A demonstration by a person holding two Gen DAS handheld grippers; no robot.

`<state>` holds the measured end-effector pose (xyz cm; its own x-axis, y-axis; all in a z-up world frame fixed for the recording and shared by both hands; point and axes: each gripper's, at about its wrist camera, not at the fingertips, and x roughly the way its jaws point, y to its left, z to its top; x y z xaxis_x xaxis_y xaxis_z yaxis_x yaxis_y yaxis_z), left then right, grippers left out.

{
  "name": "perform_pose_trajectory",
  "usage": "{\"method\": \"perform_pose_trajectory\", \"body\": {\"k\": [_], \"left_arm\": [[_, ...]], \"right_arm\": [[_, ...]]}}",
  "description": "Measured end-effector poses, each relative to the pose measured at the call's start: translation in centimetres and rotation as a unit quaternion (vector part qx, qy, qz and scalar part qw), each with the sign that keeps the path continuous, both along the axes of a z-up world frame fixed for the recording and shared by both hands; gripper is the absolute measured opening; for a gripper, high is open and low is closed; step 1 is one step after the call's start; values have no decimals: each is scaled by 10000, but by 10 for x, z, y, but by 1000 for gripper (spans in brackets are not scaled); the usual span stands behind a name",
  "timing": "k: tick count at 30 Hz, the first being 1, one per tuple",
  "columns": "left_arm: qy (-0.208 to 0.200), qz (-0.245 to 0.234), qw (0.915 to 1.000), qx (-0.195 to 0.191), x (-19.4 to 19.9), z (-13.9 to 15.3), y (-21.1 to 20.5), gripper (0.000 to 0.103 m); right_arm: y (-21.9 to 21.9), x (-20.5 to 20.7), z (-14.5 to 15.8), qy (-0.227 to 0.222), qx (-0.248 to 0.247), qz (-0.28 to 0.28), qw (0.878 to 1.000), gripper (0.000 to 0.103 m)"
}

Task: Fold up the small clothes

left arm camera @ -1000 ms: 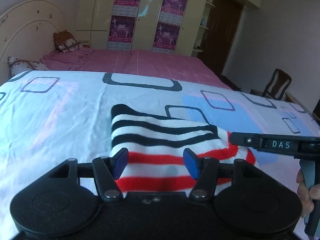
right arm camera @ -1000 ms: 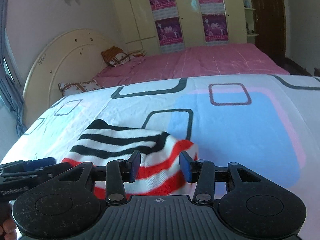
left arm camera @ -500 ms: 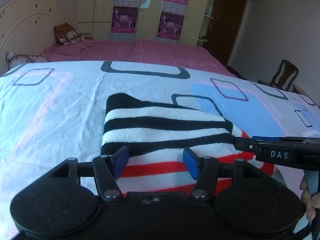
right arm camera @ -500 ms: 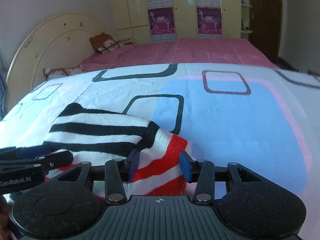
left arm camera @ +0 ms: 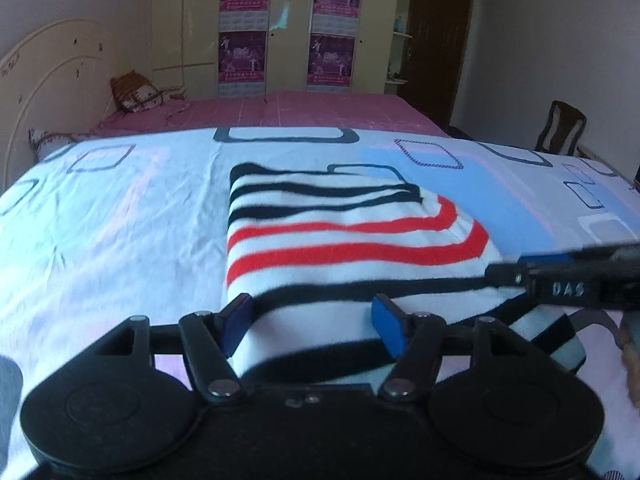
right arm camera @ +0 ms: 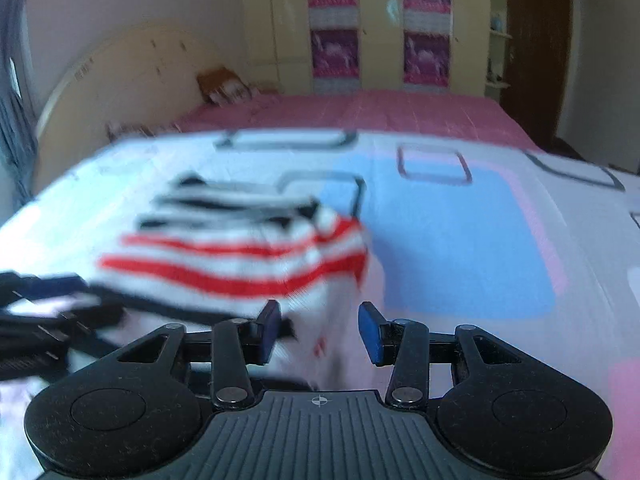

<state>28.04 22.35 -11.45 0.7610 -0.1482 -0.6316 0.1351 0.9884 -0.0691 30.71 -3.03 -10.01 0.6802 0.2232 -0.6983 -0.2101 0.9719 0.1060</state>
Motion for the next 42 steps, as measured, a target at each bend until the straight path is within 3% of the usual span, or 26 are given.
{"method": "perform_pose_trajectory", "body": {"k": [5,12,18,22,25,31,33,35,42], "left_arm": [[111,58,9999,-61,3,2,5,68],[234,183,9995,-134,-24,10,12,66],[591,254,9974,-323,-33,-14,16,71],[609,301,9972,-312,-34,-10,17,71],[677,384,9964,-330,-36,-5,17,80],[660,730,9945,-346,-57,16,10,99],[614,852,9941,-289,-66,25,4,100],[605,998,9931,-94,-79,37,-5,100],[-36,1034,9939,377,-158,87,-47,103]], "right_arm": [[-3,3,-5,137,135,-200,9996,44],[-1,-49,21,-98,230,-5,9997,44],[-2,-65,-7,387,71,-184,9991,44],[5,-62,-15,435,-111,-168,9989,44],[7,-65,-17,403,-201,-137,9989,44],[-7,-69,0,437,187,-131,9988,44],[-12,-81,11,338,353,-178,9986,49],[-18,-97,23,206,480,-207,9984,80],[-43,-177,70,-272,677,87,9973,80]]}}
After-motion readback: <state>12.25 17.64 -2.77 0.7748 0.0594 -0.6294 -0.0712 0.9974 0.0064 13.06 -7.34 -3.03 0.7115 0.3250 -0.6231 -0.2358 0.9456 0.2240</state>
